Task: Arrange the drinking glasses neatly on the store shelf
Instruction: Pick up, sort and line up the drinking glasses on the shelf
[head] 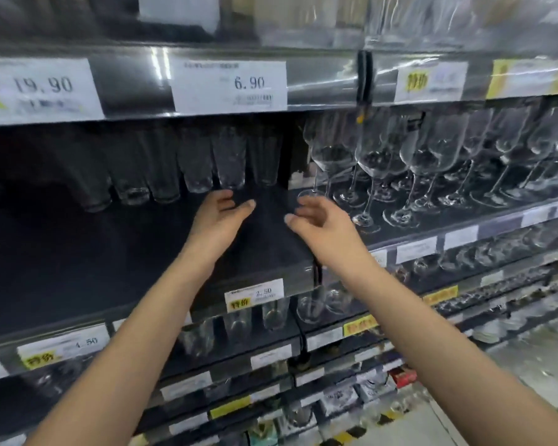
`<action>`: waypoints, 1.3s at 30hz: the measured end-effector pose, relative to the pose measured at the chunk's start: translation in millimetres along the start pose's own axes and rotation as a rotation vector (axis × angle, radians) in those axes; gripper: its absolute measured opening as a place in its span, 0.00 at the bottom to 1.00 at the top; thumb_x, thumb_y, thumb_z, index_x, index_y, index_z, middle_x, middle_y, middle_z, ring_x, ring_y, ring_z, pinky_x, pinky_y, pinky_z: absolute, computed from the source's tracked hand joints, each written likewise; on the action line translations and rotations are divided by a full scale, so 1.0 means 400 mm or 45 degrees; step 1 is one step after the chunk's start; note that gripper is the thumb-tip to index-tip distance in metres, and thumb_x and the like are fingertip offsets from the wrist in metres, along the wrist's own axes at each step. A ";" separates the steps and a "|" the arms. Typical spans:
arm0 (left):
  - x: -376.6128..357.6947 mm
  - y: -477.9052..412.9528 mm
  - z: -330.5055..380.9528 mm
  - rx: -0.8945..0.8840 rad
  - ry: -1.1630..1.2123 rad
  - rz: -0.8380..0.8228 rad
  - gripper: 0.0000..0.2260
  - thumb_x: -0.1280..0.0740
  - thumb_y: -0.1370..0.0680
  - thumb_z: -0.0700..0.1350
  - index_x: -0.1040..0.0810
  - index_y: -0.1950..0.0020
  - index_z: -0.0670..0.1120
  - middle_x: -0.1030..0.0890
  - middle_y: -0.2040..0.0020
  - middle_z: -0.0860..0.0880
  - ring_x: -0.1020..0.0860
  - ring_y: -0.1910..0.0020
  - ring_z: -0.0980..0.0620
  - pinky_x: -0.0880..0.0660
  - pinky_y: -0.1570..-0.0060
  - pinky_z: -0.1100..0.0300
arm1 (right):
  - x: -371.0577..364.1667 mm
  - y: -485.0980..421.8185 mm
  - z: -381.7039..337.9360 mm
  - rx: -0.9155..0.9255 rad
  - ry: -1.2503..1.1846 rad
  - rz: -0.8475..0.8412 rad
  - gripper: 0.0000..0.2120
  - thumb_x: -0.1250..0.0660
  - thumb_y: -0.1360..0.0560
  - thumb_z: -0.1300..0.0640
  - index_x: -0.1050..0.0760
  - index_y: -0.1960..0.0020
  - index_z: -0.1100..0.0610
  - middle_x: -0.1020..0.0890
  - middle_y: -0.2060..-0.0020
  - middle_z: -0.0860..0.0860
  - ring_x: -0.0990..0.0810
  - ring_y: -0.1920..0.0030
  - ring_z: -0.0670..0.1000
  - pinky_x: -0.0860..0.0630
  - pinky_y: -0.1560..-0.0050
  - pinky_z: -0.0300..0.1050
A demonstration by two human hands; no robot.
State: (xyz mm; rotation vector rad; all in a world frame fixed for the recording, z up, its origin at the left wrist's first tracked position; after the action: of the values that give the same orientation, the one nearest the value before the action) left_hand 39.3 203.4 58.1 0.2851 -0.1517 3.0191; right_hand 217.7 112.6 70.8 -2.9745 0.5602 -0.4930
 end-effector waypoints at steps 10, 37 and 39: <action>-0.020 -0.178 -0.072 -0.130 -0.272 0.240 0.18 0.31 0.21 0.46 0.28 0.33 0.41 0.25 0.43 0.52 0.27 0.43 0.56 0.33 0.50 0.73 | -0.137 -0.286 0.137 -0.175 -0.193 -0.066 0.20 0.27 0.27 0.53 0.23 0.37 0.56 0.16 0.44 0.52 0.19 0.42 0.54 0.23 0.37 0.53; -0.041 -0.373 -0.085 -0.226 -0.440 0.376 0.20 0.30 0.22 0.48 0.26 0.34 0.40 0.20 0.41 0.42 0.22 0.45 0.49 0.29 0.51 0.66 | -0.184 -0.477 0.120 -0.055 0.091 0.402 0.23 0.31 0.23 0.51 0.30 0.33 0.63 0.20 0.39 0.58 0.21 0.39 0.59 0.27 0.42 0.45; -0.039 -0.381 -0.086 -0.236 -0.435 0.383 0.22 0.30 0.22 0.49 0.27 0.33 0.40 0.20 0.39 0.41 0.22 0.42 0.46 0.29 0.48 0.67 | -0.184 -0.481 0.124 -0.085 0.104 0.425 0.24 0.31 0.23 0.50 0.30 0.34 0.63 0.20 0.39 0.59 0.21 0.39 0.60 0.27 0.42 0.46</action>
State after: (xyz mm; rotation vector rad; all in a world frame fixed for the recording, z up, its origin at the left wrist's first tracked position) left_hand 65.7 356.3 34.9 0.8265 -0.5433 3.1848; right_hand 235.0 319.3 27.2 -2.8434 1.0760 -0.5733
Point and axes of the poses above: each hand's wrist, its own y-axis away from the middle knuckle, its own x-axis out of the back of the hand, z = x × y, the point moved 9 cm from there along -y, towards the middle knuckle
